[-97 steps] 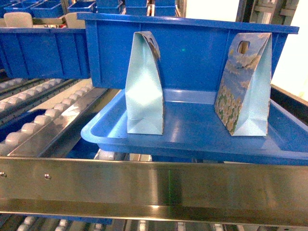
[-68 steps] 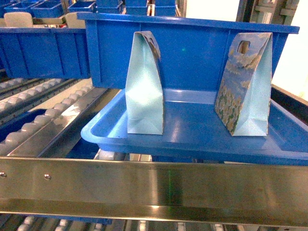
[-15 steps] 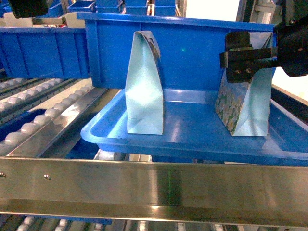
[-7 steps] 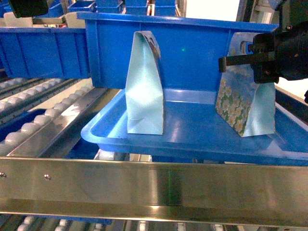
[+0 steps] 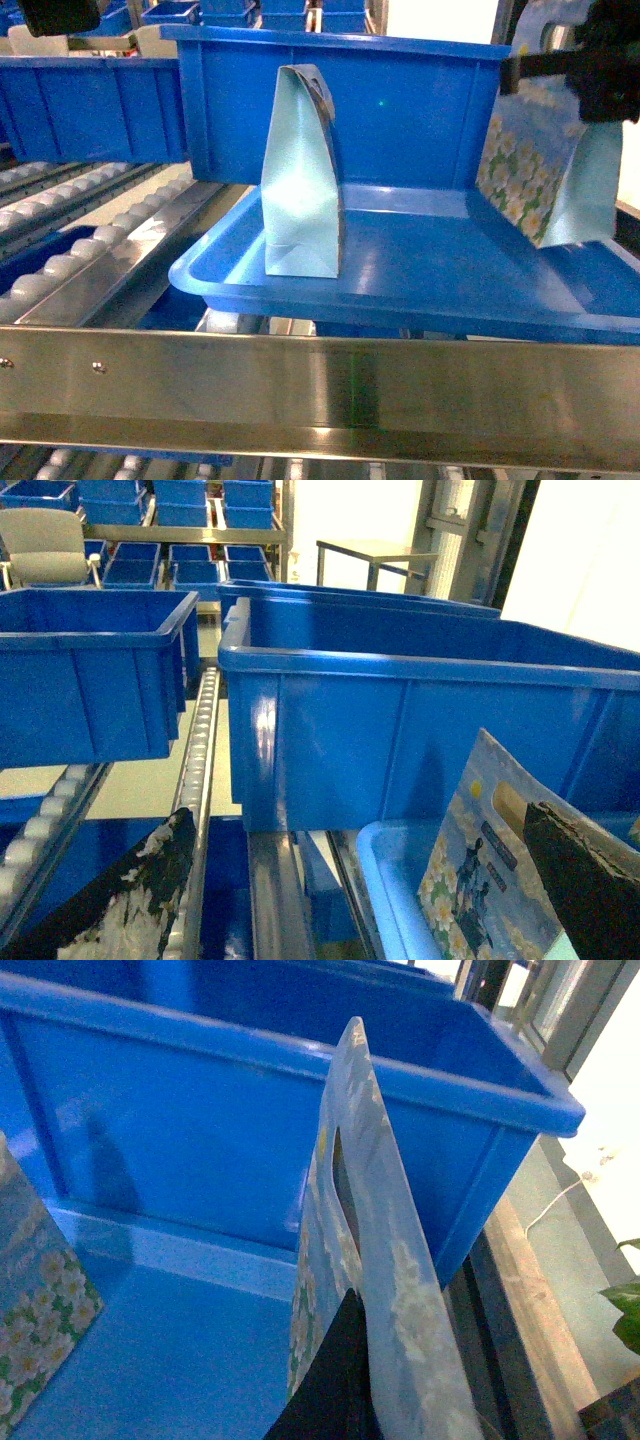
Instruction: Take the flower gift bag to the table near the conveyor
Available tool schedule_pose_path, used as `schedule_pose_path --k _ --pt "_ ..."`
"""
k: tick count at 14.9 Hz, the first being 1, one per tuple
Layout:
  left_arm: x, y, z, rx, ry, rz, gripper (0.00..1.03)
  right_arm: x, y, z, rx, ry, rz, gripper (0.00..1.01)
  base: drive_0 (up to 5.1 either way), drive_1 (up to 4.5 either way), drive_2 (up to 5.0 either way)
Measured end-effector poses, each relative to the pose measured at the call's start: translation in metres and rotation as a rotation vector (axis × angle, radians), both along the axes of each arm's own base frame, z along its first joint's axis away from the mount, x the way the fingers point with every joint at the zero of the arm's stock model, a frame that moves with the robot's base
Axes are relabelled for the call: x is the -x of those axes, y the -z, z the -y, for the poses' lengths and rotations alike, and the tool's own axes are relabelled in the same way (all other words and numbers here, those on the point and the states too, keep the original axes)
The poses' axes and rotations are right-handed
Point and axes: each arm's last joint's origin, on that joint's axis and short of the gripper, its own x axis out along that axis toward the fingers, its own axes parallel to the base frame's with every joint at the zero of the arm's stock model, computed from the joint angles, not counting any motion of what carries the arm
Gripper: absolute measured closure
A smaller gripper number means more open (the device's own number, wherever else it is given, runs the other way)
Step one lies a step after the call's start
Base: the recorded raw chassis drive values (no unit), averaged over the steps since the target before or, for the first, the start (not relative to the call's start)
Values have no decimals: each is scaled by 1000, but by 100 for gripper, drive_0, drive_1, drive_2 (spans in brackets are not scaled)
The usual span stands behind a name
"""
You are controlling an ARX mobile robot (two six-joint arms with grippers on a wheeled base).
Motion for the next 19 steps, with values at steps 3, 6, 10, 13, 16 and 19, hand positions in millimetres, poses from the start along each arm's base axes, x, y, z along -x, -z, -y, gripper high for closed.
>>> schedule_pose_path --k 3,6,10,13,16,19 --pt "0 0 0 0 1 0 5 22 -21 17 -23 22 70 99 0 0 0" --pt "0 0 0 0 0 0 5 54 -34 38 -40 36 112 99 0 0 0" --pt "0 0 0 0 0 0 5 96 -33 51 -45 10 119 99 0 0 0" --pt "0 0 0 0 1 0 5 100 -26 50 -29 2 99 99 0 0 0" --pt "-8 -8 20 0 36 -23 5 100 -26 50 -27 1 99 99 0 0 0" --pt "-32 -28 55 -1 79 -50 5 100 -26 50 -27 1 99 99 0 0 0"
